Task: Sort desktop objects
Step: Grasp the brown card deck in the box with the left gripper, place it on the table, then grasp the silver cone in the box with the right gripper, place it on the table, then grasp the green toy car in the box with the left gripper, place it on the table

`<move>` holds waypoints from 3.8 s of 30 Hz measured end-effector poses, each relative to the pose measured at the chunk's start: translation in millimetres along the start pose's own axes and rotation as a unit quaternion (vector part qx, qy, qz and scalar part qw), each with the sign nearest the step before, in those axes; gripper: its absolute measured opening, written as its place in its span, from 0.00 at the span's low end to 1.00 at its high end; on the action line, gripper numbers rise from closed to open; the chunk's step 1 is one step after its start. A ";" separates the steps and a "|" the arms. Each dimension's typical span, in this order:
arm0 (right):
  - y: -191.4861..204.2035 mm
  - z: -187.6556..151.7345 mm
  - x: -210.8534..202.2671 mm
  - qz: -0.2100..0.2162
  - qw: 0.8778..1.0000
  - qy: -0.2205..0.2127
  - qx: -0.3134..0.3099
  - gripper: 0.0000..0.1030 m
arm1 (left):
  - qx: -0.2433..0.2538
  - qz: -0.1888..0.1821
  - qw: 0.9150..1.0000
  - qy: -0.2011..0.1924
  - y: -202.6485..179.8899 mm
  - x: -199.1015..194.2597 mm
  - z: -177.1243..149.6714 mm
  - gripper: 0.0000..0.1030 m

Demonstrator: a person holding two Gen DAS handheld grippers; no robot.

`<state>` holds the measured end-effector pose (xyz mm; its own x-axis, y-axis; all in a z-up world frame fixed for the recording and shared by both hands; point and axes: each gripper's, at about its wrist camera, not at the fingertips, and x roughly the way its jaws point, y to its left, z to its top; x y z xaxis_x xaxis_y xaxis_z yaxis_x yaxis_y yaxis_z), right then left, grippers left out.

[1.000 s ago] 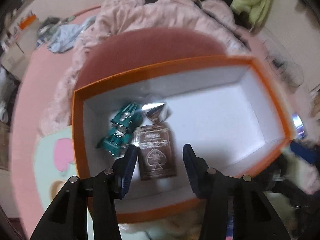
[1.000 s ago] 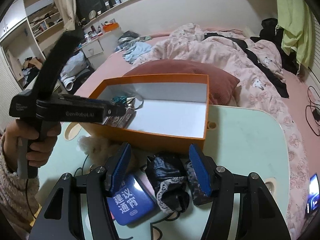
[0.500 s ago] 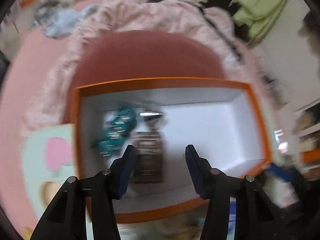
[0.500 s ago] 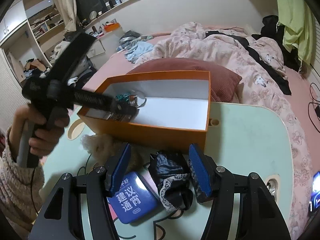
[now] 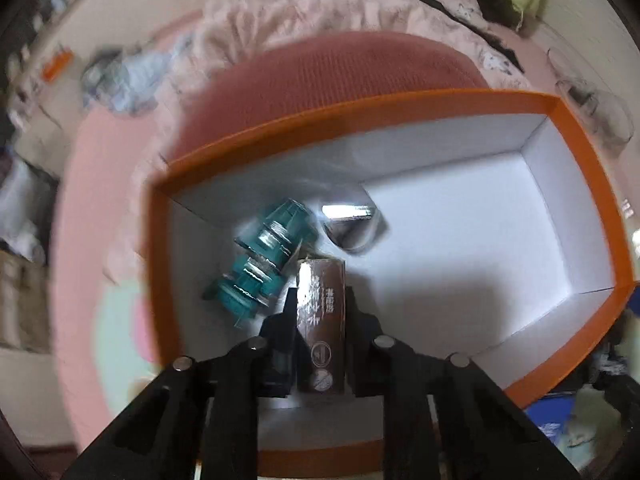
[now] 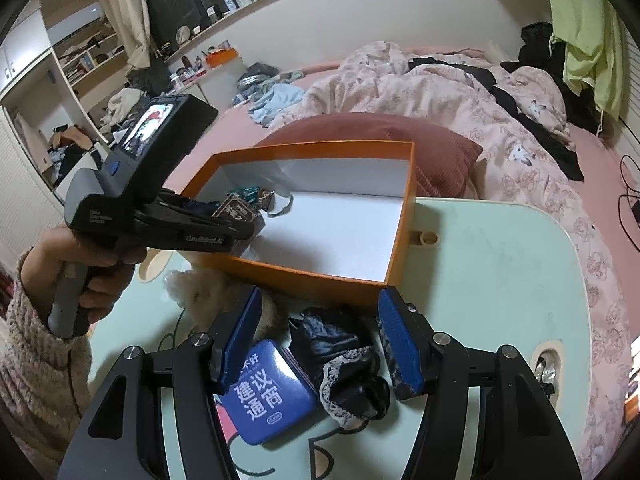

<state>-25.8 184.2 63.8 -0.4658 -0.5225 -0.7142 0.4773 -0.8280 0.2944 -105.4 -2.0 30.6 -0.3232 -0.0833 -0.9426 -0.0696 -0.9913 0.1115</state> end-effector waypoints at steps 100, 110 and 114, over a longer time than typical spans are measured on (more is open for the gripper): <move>0.8 -8.0 13.6 0.065 0.997 0.033 0.007 0.32 | 0.152 0.037 0.984 -0.090 -11.6 -3.8 7.0 0.22; -27.3 -9.8 -23.2 0.008 0.999 0.002 0.038 0.32 | 0.066 -0.066 0.976 -0.199 26.2 -97.8 -21.6 0.22; -29.8 -15.8 -37.0 -0.018 0.999 -0.003 0.038 0.32 | 0.080 -0.120 0.966 -0.215 23.1 -133.8 -62.7 0.22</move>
<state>-11.0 231.4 71.3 -0.4853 -0.4934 -0.7218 0.4027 -0.8589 0.3164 -4.6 -20.2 139.6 -0.6404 0.2302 -0.7328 -0.3244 -0.9458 -0.0136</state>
